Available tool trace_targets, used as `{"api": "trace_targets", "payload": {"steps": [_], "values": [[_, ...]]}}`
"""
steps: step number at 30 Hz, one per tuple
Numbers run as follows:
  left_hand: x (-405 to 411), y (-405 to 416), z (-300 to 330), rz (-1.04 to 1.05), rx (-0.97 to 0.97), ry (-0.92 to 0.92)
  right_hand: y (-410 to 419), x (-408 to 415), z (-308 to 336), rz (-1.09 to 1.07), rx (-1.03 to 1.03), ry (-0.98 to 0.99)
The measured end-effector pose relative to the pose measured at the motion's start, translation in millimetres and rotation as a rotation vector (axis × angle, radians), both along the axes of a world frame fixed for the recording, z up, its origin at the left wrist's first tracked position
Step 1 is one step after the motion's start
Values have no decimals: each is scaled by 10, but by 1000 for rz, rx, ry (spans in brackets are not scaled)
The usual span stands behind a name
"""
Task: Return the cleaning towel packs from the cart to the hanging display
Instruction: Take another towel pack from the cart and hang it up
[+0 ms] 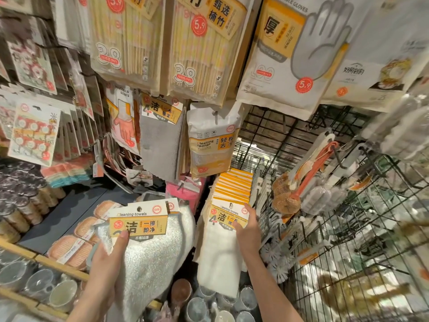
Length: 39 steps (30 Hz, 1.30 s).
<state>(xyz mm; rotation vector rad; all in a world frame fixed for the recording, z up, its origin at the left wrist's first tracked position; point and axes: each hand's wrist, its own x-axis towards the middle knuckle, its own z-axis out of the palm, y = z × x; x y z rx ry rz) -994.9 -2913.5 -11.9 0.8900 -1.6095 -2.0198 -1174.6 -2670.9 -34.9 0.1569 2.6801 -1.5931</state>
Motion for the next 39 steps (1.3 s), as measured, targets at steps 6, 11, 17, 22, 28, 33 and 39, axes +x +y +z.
{"api": "trace_targets", "payload": {"steps": [6, 11, 17, 22, 28, 33, 39], "values": [[-9, 21, -10, -40, -45, -9, -70, -28, -20, -8, 155, 115], [-2, -8, -12, -54, -65, -53, -141, -113, -45, -40, 253, 139], [29, -54, 5, -54, -65, -62, -228, -236, -80, -86, 285, 81], [47, -80, 11, -48, -60, -38, -259, -378, -98, -102, 345, 35], [16, -105, 27, -53, -63, -56, -271, -534, -58, -129, 374, 17], [17, -87, 75, -25, -99, -64, -271, -509, -34, -120, 381, 25], [-15, 15, 220, -34, -108, -46, -234, -419, -15, -89, 316, -12]]}}
